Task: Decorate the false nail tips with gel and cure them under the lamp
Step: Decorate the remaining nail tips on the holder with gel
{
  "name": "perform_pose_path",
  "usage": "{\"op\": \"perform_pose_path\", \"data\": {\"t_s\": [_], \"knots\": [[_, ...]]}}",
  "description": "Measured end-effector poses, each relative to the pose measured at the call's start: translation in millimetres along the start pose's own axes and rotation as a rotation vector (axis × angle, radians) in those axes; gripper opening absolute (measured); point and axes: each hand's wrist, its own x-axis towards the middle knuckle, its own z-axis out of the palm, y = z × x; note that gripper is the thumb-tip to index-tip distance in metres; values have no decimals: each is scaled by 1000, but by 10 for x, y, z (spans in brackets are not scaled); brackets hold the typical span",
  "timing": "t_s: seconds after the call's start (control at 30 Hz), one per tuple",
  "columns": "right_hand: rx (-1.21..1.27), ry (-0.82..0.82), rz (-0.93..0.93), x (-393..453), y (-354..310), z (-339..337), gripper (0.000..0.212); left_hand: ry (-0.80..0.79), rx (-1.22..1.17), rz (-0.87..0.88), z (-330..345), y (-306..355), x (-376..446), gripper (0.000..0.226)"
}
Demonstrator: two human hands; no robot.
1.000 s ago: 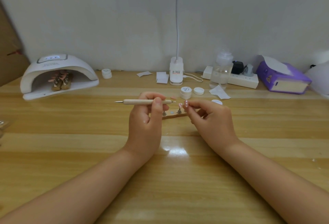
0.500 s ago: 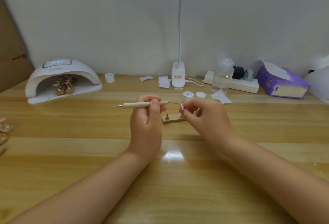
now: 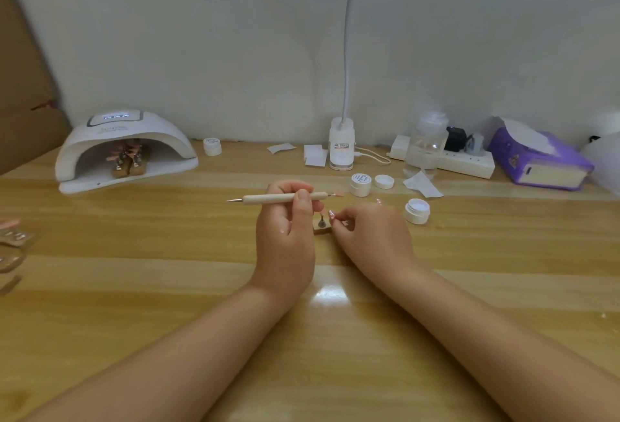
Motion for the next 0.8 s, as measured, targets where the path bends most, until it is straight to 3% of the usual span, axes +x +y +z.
{"op": "perform_pose_path", "data": {"t_s": [0.27, 0.43, 0.6, 0.8], "knots": [[-136, -3, 27, -8, 29, -38, 30, -14, 6, -3, -1, -21, 10, 10], [-93, 60, 46, 36, 5, -324, 30, -15, 9, -3, -8, -15, 11, 11], [6, 119, 222, 235, 455, -760, 24, -18, 19, -8, -11, -15, 6, 12], [-102, -115, 348, 229, 1031, -771, 66, -21, 29, -9, -14, -24, 7, 12]]}}
